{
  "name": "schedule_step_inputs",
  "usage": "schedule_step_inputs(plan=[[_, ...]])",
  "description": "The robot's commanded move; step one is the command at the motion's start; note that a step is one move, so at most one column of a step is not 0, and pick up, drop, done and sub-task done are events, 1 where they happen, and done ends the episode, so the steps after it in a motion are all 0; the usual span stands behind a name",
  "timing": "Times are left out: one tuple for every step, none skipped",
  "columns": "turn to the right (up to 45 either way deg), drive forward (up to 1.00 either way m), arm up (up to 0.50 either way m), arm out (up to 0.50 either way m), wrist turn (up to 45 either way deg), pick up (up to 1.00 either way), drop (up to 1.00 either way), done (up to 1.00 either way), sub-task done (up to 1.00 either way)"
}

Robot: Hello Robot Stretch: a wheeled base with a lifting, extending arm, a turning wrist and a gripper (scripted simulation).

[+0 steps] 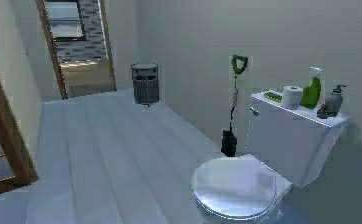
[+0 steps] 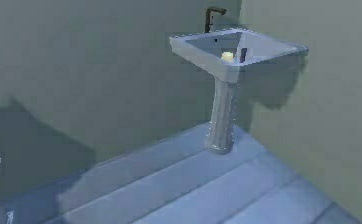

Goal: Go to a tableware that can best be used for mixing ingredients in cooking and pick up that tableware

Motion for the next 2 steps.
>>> schedule_step_inputs(plan=[[-42.0,0.00,0.00,0.00,0.0,0.00,0.00,0.00,0.00],[0.0,0.40,0.00,0.00,0.0,0.00,0.00,0.00,0.00]])
